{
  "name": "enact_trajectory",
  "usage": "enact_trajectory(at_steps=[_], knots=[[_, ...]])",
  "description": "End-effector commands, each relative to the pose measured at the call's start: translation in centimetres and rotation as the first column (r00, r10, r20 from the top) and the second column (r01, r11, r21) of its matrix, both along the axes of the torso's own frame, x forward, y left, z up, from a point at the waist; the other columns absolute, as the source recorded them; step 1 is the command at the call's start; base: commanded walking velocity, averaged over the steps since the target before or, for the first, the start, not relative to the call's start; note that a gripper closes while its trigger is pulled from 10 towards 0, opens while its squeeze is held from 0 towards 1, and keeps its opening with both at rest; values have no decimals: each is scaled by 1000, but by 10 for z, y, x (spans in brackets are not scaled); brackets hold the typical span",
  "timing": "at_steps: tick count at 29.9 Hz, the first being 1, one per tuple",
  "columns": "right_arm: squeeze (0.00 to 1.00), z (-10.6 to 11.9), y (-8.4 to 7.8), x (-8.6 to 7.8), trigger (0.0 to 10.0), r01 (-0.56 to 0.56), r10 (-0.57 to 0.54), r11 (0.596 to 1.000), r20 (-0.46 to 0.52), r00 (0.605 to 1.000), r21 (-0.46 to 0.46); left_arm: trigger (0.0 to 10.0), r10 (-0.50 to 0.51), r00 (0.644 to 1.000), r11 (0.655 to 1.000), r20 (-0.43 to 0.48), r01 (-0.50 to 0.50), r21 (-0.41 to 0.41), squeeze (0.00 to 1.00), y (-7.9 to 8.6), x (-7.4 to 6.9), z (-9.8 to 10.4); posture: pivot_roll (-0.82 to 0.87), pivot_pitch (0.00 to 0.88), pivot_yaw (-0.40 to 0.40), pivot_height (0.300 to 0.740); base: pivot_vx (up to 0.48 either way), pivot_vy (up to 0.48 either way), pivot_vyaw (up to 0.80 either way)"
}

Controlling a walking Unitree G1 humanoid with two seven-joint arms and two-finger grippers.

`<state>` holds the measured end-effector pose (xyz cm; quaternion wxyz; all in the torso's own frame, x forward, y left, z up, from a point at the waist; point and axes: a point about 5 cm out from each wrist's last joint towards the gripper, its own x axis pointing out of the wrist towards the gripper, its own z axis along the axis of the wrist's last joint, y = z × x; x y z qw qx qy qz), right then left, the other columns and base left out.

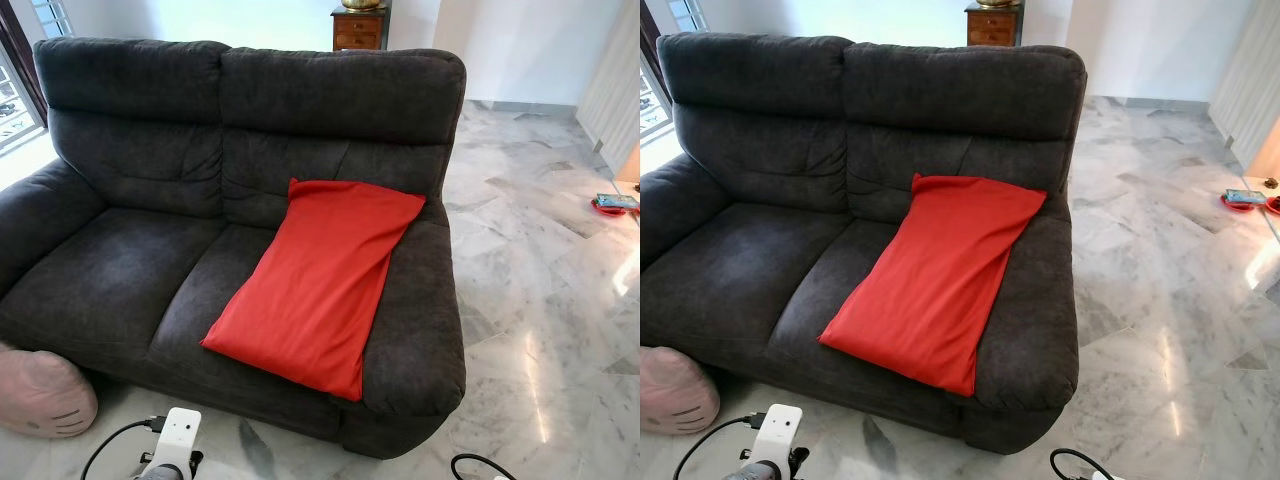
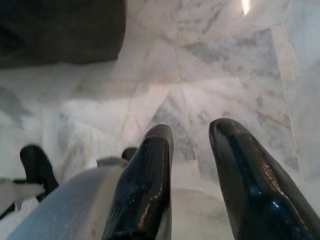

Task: Move the pillow to the sofa from floor

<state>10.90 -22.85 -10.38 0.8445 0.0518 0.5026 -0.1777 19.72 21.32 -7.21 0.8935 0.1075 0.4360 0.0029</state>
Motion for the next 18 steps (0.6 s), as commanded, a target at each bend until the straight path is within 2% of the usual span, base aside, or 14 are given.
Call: enact_trajectory(at_steps=[1,3,10,18], knots=[[0,6,-6,14,10000,27,-26,1000,72,997,-12,10000,3,999,1000,-40,-4,-14,0,0,-8,-4,-50,0,8,740,0,0,0],[0,12,-9,28,10000,25,-22,999,137,990,-26,10000,0,998,1000,-65,-2,-28,0,-3,-15,-9,-50,0,9,740,0,0,0],[0,20,-7,49,10000,-1,7,999,191,982,-32,10000,-10,997,999,-81,7,-35,0,-3,-20,-11,-63,0,21,740,0,0,0],[0,15,3,42,10000,-18,21,1000,163,986,-19,10000,-27,997,999,-75,25,-29,0,-2,-19,-10,-58,0,16,740,0,0,0]])
